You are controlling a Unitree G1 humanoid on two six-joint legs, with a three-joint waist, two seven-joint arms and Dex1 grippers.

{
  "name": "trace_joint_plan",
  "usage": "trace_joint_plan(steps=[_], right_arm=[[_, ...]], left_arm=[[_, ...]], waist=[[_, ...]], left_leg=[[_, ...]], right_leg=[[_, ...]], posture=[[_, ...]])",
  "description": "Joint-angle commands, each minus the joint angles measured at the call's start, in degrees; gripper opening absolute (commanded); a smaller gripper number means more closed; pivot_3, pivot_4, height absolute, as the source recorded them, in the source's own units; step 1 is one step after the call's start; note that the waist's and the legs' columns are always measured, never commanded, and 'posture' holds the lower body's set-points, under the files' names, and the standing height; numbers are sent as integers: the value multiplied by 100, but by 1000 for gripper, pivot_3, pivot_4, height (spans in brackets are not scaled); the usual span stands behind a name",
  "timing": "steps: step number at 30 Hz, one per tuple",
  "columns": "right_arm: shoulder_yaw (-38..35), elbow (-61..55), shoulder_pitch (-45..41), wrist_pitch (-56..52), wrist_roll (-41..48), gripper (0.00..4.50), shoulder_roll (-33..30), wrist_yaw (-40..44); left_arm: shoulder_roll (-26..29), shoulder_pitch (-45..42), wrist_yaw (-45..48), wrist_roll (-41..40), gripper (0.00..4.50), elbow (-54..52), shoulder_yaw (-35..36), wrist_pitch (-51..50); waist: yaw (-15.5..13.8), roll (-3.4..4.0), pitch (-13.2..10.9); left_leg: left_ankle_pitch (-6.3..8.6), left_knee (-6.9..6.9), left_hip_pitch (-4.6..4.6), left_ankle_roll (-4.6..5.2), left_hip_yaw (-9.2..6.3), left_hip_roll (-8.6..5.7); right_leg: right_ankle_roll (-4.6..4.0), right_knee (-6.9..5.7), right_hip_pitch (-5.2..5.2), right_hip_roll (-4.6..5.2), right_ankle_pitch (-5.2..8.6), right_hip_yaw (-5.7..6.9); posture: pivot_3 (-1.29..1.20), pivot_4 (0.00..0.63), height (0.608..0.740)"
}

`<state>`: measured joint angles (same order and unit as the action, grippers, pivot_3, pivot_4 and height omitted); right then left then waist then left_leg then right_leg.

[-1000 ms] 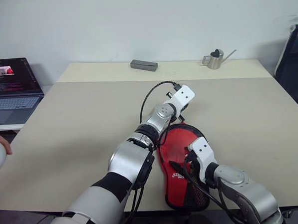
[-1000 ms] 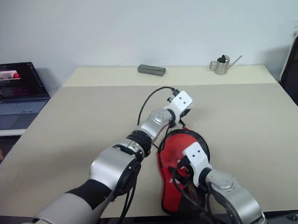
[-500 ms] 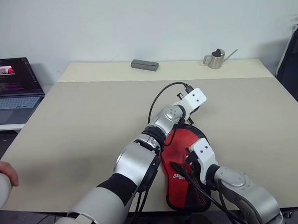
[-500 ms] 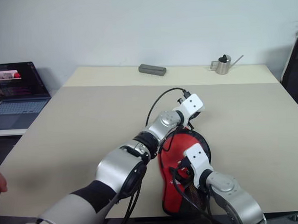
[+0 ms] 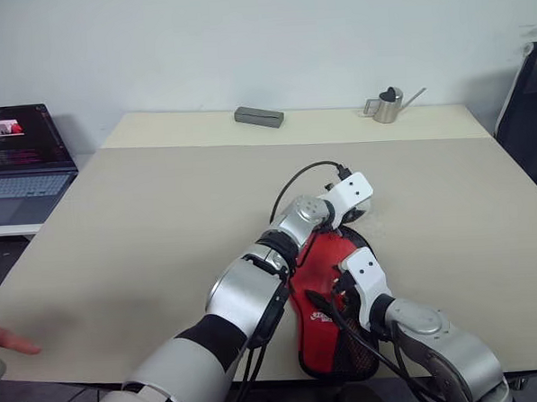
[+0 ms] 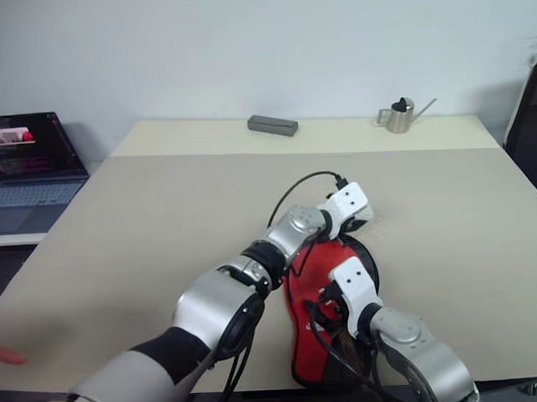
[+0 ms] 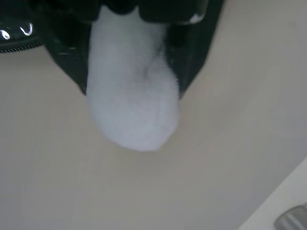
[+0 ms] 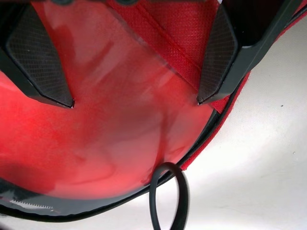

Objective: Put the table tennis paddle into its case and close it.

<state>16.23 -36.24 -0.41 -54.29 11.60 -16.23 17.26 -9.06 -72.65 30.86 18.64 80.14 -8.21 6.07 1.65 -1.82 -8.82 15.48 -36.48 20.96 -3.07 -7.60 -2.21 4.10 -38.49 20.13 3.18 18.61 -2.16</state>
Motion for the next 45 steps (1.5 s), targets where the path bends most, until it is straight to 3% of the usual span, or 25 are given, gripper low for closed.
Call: trace_joint_plan(steps=[1,4,7,11,14,17,21,25,27,29,32,35,40,45], right_arm=[[240,797,163,-608,88,4500,-54,64],[258,934,-1,-559,94,4500,-59,112],[252,1065,-118,-499,103,4500,-84,166],[212,1392,-368,-330,85,4500,-164,314],[192,1543,-472,-248,62,4500,-184,393],[169,1720,-577,-135,47,4500,-233,495],[101,1922,-728,1,43,4500,-300,617],[-37,2133,-871,112,80,4500,-361,777],[-144,2119,-934,97,149,4500,-388,874],[-321,1926,-991,-51,296,4500,-407,934],[-585,1398,-1019,-376,641,4500,-490,1033],[-877,904,-1061,-686,1099,4500,-594,1205],[-1591,276,-1282,-1241,2029,4500,-691,1501],[-3104,102,-1783,-1635,3492,4500,-1603,2332]], left_arm=[[-388,3,53,-168,2967,-158,128,-76],[-249,-57,-13,-286,4001,-179,266,-123],[-48,-146,-245,-344,4001,-199,378,-134],[632,-340,-867,-450,4001,-245,634,-127],[1043,-455,-793,-731,4001,-310,960,-97],[1418,-552,-541,-1067,4001,-414,1277,-63],[2163,-401,649,-1550,4001,-791,1562,204],[2474,-73,1419,-1922,4001,-1155,1690,169],[2681,376,2091,-2207,4001,-1718,1713,15],[2878,1179,2693,-2620,4001,-2960,1698,-570],[3105,2518,3015,-3254,4001,-5199,1638,-1676],[3234,3336,3023,-3672,4001,-6637,1518,-2526],[3461,3850,3171,-3940,4001,-7700,1185,-3033],[3621,3963,3910,-3828,4001,-8183,226,-2819]], waist=[[3,0,0],[29,-1,0],[44,-1,0],[108,-5,-3],[130,-5,-3],[120,-6,-3],[118,-8,-3],[107,-6,-2],[106,-4,-1],[112,3,-2],[122,14,-11],[25,11,-17],[-79,36,-33],[-66,81,-94]], left_leg=[[0,0,-2,0,1,0],[0,0,-6,0,1,1],[-1,1,-11,-1,1,3],[-3,1,-17,-2,3,4],[-4,1,-21,-4,1,5],[-5,0,-20,-6,-2,4],[-6,0,-17,-7,-2,2],[-6,0,-18,-7,-5,3],[-6,-2,-19,-7,-5,1],[-6,-1,-18,-6,-3,2],[-5,2,-9,-6,-5,14],[-5,-1,26,-6,-12,56],[-5,-38,107,-6,-17,50],[-4,-39,109,-2,1,44]], right_leg=[[0,0,-1,0,0,-1],[0,-4,-1,0,0,-2],[0,-11,-1,-2,0,-3],[1,-23,2,-3,-1,-9],[1,-31,3,-4,-1,-9],[1,-31,3,-3,-1,-6],[1,-30,5,-3,-2,-6],[0,-32,4,-3,-2,-4],[-2,-32,3,-2,-3,-5],[-13,-34,4,-2,-10,-9],[-32,-36,13,-2,-17,-14],[-40,-21,32,-3,-16,-12],[-47,-29,94,-3,-17,-3],[-47,-35,102,-3,-18,-14]], posture=[[0,150,740],[0,150,740],[0,150,740],[0,150,740],[0,150,740],[0,150,740],[0,150,740],[0,150,740],[0,150,740],[0,150,740],[0,150,740],[0,150,740],[0,150,740],[0,150,740]])
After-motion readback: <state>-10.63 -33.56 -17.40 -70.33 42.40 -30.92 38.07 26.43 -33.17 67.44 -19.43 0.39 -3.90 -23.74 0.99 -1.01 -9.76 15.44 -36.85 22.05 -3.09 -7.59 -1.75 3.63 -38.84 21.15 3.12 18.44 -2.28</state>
